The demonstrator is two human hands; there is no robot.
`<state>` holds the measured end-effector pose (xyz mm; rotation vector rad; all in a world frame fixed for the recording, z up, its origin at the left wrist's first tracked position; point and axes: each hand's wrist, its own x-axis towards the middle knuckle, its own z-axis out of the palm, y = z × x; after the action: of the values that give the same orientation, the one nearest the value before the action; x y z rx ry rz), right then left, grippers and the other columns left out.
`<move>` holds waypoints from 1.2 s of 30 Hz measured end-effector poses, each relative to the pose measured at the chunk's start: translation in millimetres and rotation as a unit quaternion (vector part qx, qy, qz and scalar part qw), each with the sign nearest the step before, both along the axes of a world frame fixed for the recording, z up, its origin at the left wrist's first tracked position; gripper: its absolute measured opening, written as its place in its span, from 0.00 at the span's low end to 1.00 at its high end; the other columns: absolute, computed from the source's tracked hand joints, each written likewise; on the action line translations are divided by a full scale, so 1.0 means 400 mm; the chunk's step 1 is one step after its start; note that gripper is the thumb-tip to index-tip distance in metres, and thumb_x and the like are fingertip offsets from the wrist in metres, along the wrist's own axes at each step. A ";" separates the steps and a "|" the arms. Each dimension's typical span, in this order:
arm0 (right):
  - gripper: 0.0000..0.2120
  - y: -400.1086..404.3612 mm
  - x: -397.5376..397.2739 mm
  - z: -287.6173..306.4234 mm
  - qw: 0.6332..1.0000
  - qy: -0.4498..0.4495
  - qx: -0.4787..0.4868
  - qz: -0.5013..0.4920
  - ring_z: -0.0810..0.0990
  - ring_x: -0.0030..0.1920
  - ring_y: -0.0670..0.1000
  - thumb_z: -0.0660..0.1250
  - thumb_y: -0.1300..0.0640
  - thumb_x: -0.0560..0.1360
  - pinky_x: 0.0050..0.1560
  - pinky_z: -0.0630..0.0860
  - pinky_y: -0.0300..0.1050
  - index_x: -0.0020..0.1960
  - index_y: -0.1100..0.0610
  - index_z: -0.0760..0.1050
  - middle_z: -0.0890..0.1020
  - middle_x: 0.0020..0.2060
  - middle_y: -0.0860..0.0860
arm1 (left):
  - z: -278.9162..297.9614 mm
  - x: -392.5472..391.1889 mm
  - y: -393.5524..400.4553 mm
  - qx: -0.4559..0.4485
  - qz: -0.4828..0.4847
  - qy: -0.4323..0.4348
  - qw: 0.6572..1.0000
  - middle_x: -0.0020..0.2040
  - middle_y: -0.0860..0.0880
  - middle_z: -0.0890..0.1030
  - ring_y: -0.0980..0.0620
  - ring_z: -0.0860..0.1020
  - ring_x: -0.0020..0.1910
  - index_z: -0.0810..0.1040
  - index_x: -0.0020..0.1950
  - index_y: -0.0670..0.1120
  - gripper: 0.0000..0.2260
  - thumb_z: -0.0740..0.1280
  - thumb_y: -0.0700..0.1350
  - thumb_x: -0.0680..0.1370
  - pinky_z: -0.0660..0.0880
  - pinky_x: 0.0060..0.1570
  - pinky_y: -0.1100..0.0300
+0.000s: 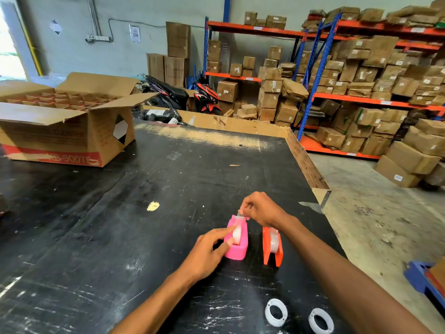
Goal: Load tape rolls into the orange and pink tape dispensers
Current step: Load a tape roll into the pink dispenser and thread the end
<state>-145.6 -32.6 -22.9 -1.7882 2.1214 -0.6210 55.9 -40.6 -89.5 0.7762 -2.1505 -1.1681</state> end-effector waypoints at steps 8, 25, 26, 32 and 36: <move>0.10 -0.037 -0.008 -0.001 0.970 -0.197 0.129 -0.058 0.80 0.33 0.50 0.68 0.65 0.75 0.32 0.81 0.37 0.51 0.73 0.78 0.80 0.31 0.55 | -0.011 -0.005 -0.008 -0.020 0.002 -0.005 1.000 0.66 0.52 0.77 0.59 0.74 0.65 0.75 0.68 0.48 0.17 0.64 0.42 0.79 0.66 0.63 0.76; 0.09 -0.076 -0.004 -0.002 0.960 -0.190 0.196 -0.055 0.81 0.29 0.48 0.63 0.71 0.75 0.32 0.81 0.39 0.53 0.73 0.78 0.80 0.32 0.57 | 0.008 -0.002 -0.021 -0.015 -0.022 -0.021 0.999 0.64 0.52 0.77 0.57 0.76 0.62 0.73 0.69 0.48 0.19 0.66 0.46 0.78 0.73 0.65 0.56; 0.09 -0.078 -0.002 -0.003 0.959 -0.191 0.201 -0.059 0.81 0.28 0.48 0.63 0.71 0.75 0.31 0.81 0.39 0.54 0.73 0.78 0.80 0.32 0.57 | 0.008 -0.003 -0.022 -0.014 -0.023 -0.022 0.999 0.64 0.52 0.78 0.57 0.76 0.61 0.73 0.69 0.49 0.19 0.66 0.47 0.78 0.73 0.65 0.56; 0.12 -0.060 -0.004 -0.021 0.959 -0.202 0.180 -0.084 0.80 0.34 0.51 0.60 0.67 0.78 0.33 0.81 0.39 0.56 0.73 0.77 0.81 0.39 0.61 | 0.013 -0.005 -0.022 0.007 -0.025 -0.026 0.999 0.63 0.51 0.77 0.57 0.76 0.60 0.73 0.69 0.49 0.19 0.67 0.47 0.77 0.72 0.65 0.58; 0.13 -0.051 -0.016 -0.030 0.962 -0.211 0.134 -0.113 0.79 0.34 0.52 0.59 0.64 0.79 0.39 0.80 0.43 0.55 0.73 0.77 0.80 0.39 0.62 | 0.023 -0.020 -0.021 0.010 -0.022 -0.031 0.999 0.62 0.48 0.78 0.53 0.77 0.59 0.73 0.69 0.47 0.19 0.67 0.45 0.78 0.73 0.64 0.55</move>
<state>-151.9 -53.2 -34.9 -1.1593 2.0059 -0.6642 47.8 -49.1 -80.3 0.7877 -2.2205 -1.2052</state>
